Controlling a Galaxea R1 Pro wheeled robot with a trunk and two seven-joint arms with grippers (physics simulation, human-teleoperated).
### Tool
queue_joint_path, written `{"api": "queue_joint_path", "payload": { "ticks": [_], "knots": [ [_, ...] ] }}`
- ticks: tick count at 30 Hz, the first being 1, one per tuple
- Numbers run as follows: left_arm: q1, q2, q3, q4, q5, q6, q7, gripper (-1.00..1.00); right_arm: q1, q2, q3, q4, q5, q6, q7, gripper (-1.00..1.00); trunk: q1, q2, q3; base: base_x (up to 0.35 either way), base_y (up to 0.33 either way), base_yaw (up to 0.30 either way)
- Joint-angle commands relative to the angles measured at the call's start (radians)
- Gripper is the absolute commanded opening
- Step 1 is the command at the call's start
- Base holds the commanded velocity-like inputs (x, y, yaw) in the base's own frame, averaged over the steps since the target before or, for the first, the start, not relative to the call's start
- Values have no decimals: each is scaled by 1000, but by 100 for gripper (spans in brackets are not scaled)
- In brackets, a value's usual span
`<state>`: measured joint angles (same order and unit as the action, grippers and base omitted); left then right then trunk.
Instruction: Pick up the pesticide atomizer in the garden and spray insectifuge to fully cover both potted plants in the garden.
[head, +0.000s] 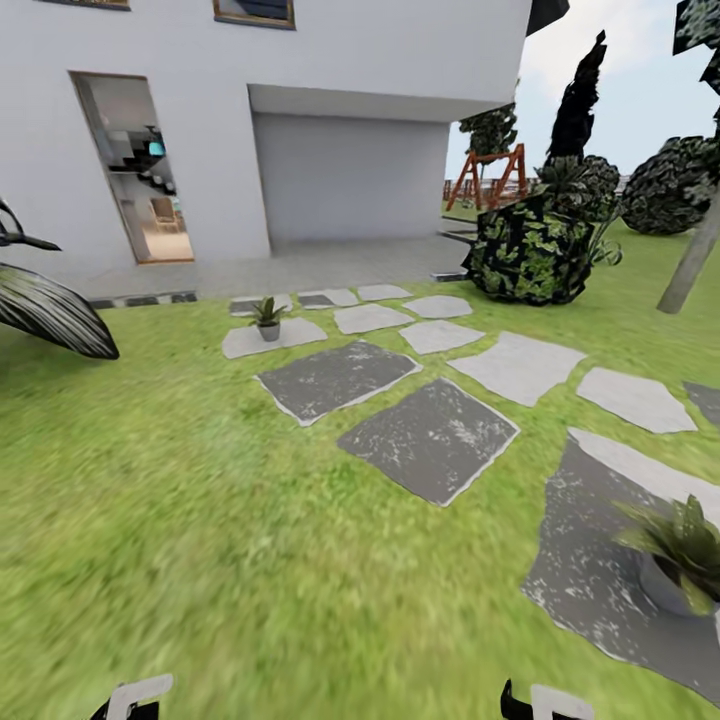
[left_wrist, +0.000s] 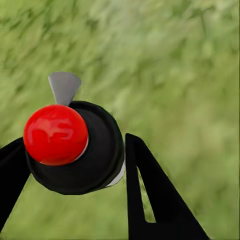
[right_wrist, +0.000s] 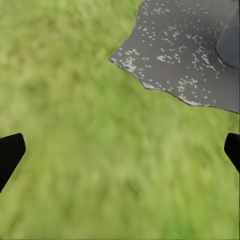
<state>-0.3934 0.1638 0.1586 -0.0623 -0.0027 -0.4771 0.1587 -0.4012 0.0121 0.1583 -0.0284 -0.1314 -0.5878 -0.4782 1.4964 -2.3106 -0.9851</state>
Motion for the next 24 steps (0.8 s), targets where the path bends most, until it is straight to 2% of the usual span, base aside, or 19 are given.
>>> {"api": "queue_joint_path", "payload": {
  "ticks": [1, 24],
  "knots": [
    [0, -1, 2, 1, 0, -3, 1, -100, -1, 0, 9, 1, -9, -4, -2, 100, 0, 0, -2, 180, 291, 275],
    [2, -1, 2, 2, -1, -3, 0, -100, -1, 0, 9, 1, -8, -4, -2, 100, 0, 0, -17, 230, 256, 275]
  ]
}}
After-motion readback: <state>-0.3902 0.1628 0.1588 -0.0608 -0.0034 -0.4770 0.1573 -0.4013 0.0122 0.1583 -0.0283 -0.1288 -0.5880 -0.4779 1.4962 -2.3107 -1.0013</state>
